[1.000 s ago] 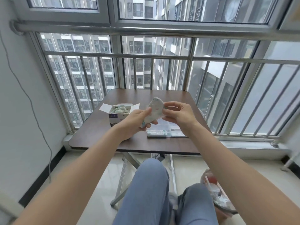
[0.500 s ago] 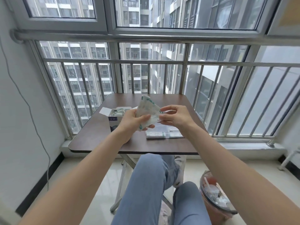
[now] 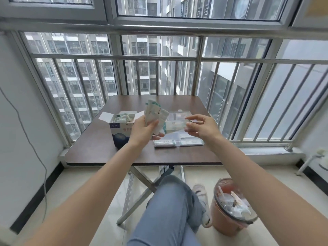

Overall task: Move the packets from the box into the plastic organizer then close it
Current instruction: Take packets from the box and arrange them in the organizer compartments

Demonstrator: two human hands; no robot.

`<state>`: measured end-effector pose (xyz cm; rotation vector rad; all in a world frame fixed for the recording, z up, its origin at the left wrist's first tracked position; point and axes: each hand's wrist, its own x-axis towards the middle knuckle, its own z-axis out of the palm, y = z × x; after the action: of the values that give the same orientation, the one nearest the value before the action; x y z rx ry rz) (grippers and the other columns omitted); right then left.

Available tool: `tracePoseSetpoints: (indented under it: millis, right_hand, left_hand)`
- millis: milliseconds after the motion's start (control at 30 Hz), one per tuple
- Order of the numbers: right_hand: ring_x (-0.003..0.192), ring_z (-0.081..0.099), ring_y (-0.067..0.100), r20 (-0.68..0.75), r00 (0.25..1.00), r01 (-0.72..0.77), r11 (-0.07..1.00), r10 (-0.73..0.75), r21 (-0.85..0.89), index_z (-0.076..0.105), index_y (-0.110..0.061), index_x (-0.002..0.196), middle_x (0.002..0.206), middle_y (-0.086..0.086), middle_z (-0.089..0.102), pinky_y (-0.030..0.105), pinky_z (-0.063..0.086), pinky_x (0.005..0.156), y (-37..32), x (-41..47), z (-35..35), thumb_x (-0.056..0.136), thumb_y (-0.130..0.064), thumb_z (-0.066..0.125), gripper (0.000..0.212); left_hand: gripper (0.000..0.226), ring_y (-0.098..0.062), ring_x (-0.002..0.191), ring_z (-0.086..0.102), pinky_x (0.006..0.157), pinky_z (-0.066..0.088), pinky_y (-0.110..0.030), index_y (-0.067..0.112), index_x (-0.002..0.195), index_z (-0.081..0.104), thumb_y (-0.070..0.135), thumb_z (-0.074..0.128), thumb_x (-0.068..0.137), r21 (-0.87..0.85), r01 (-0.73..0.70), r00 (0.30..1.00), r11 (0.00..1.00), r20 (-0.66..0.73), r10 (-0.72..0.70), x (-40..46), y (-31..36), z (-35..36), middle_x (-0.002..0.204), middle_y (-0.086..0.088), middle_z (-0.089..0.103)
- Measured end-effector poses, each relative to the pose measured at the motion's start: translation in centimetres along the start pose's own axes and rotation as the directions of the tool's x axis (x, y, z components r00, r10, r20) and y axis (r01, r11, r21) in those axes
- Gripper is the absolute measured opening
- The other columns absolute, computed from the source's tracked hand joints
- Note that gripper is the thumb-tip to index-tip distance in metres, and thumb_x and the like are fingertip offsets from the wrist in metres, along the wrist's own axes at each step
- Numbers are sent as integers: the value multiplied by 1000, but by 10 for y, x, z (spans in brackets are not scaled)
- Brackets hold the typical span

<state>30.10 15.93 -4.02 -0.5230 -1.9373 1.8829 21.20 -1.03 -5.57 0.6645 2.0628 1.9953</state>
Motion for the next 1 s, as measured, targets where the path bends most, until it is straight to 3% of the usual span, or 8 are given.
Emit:
tracePoseSetpoints:
  millis: [167,333,567,633,700,767,867,1000]
  right_hand:
    - [48,63,7,-63,996,-65,993,59,-99,58,-3,95,81,11,61,16,54,54,15,23,-23,87,3,59,10]
    - [45,63,6,-105,986,-144,975,128,-170,56,-7,83,82,13,62,14,50,47,33,45,-41,87,4,58,13]
    - [46,58,8,-218,966,-225,864,138,-450,60,-11,90,79,3,62,12,33,34,49,66,-52,88,-5,59,6]
    - [56,58,12,-202,970,-226,802,134,-553,62,-15,82,82,3,62,17,39,41,53,69,-51,84,-8,64,8]
    - [76,64,20,-180,976,-212,755,125,-621,62,-21,72,85,3,65,31,54,64,55,75,-50,76,-10,69,13]
    - [90,64,24,-157,981,-189,681,110,-707,62,-24,70,89,2,67,40,54,81,54,80,-48,71,-14,73,16]
    - [92,61,23,-124,987,-161,558,105,-814,62,-23,78,91,1,64,35,50,78,49,81,-44,74,-17,74,14]
    - [96,61,27,-96,993,-114,381,67,-917,65,-17,90,97,5,67,30,39,70,54,81,-37,80,-14,65,11]
  left_hand:
    - [19,-14,52,63,42,39,-16,11,117,48,13,37,101,256,-90,996,963,51,80,19,-17,18,94,-6,68]
    - [21,-18,52,57,42,36,-9,12,119,46,11,36,101,300,-87,995,950,62,72,36,-28,31,93,-7,68]
    - [20,-13,48,60,58,47,-26,8,113,50,7,36,98,391,-78,991,917,132,29,58,-48,40,93,-2,71]
    - [20,-8,43,56,55,44,-16,12,111,50,8,36,98,424,-87,989,901,147,26,64,-48,42,89,-1,70]
    - [18,-4,41,55,51,40,-11,14,109,50,9,36,98,445,-95,987,890,159,26,67,-48,45,87,-1,69]
    - [16,-4,42,56,57,44,-14,12,108,51,11,37,99,459,-89,986,884,169,12,70,-50,47,88,-2,68]
    - [18,-3,44,57,78,49,-31,11,109,52,15,38,98,492,-82,981,867,193,-17,74,-58,50,90,-9,71]
    - [17,-9,45,59,71,49,-32,10,106,51,13,37,98,466,-90,972,880,232,-23,77,-61,55,92,-8,70]
